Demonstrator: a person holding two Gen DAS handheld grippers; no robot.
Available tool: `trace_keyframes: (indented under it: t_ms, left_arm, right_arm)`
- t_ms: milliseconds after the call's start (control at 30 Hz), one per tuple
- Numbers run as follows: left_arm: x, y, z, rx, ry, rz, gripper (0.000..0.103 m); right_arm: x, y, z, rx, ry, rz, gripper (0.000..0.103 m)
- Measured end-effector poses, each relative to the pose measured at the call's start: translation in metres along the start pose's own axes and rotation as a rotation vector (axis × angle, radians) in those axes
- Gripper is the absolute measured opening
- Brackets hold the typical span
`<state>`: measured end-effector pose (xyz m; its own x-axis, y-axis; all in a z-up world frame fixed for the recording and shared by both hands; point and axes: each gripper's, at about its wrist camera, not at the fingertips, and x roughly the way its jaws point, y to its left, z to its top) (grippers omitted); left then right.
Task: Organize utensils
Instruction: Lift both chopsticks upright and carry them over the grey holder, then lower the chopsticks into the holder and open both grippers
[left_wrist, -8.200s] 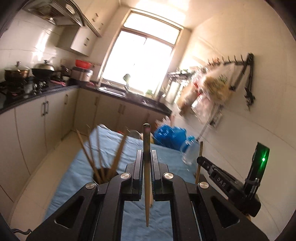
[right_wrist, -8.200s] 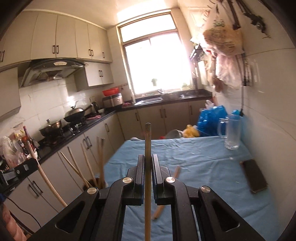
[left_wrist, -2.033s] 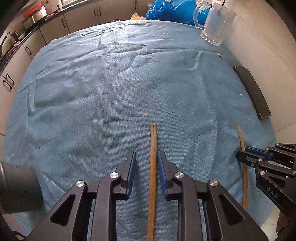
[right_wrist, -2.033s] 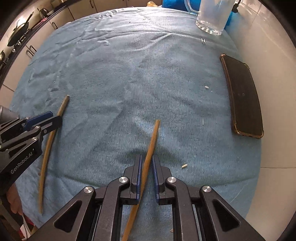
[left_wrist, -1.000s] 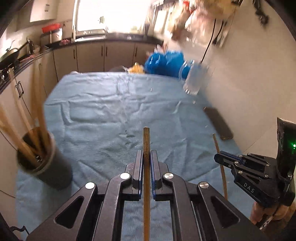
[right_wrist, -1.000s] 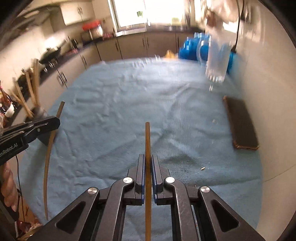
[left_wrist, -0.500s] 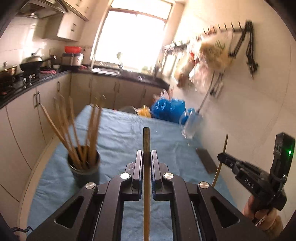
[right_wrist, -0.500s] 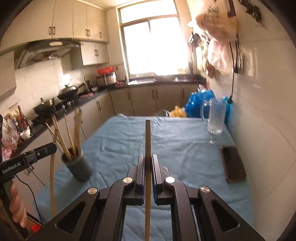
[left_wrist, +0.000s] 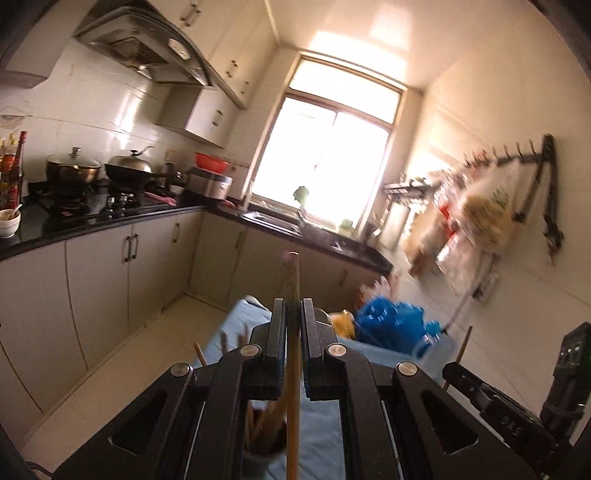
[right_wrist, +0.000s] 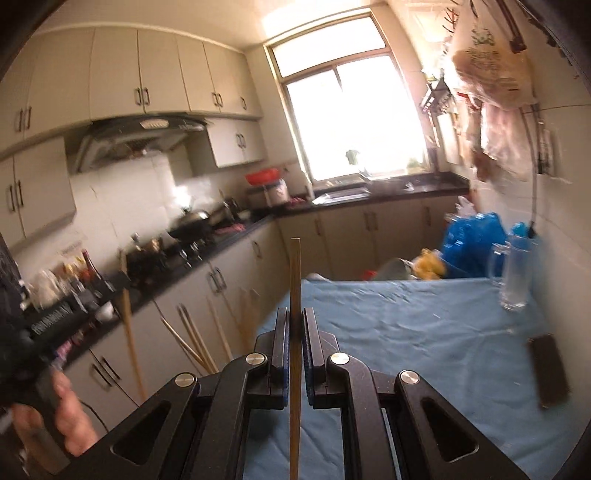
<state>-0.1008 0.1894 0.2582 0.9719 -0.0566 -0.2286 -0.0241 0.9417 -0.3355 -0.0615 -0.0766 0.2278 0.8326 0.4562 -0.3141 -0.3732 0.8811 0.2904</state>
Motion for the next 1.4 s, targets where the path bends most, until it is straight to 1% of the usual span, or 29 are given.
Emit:
trace_keyframes:
  t_ms: [100,233,367,500,600,767,967,1100,1133,1200,1233,1267,1300,1367,1400]
  left_arm:
    - [0.013,0.011,0.011,-0.02,-0.043,0.039,0.007]
    - [0.03,0.019,0.016,-0.046,-0.089,0.086,0.007]
    - [0.05,0.023,0.017,-0.055,-0.105,0.099,0.007]
    - [0.066,0.023,0.011,-0.031,-0.116,0.113,0.007]
    - [0.074,0.022,0.002,-0.002,-0.106,0.13,0.007]
    - [0.087,0.027,-0.013,-0.002,-0.045,0.134,0.007]
    - [0.087,0.026,-0.021,0.016,-0.01,0.164,0.007]
    - [0.079,0.025,-0.019,0.015,0.006,0.161,0.008]
    - [0.075,0.024,-0.018,0.014,0.007,0.16,0.009]
    - [0.067,0.023,-0.016,0.013,0.006,0.16,0.015]
    - [0.061,0.022,-0.015,0.011,0.004,0.162,0.022]
    - [0.058,0.021,-0.014,0.01,0.002,0.164,0.027]
    - [0.052,0.02,-0.013,0.01,-0.003,0.167,0.028]
    - [0.039,0.016,-0.012,0.02,-0.013,0.178,0.03]
    - [0.033,0.015,-0.011,0.025,-0.015,0.182,0.033]
  right_arm:
    - [0.018,0.02,0.014,0.019,-0.055,0.037,0.007]
    - [0.045,0.033,0.024,0.043,-0.101,0.061,0.007]
    - [0.076,0.036,0.029,0.081,-0.098,0.085,0.007]
    - [0.104,0.035,0.021,0.093,-0.07,0.081,0.007]
    - [0.116,0.03,0.011,0.089,-0.037,0.07,0.007]
    - [0.125,0.025,-0.005,0.083,0.013,0.061,0.007]
    - [0.129,0.031,-0.019,0.051,0.054,0.054,0.008]
    - [0.128,0.031,-0.024,0.061,0.06,0.054,0.008]
    - [0.128,0.031,-0.024,0.06,0.063,0.055,0.008]
    - [0.126,0.031,-0.024,0.055,0.064,0.049,0.01]
    - [0.124,0.031,-0.024,0.052,0.063,0.046,0.011]
    - [0.123,0.031,-0.025,0.05,0.063,0.041,0.016]
    - [0.121,0.03,-0.024,0.053,0.061,0.036,0.023]
    - [0.116,0.028,-0.024,0.063,0.057,0.028,0.029]
    - [0.112,0.027,-0.024,0.067,0.054,0.025,0.029]
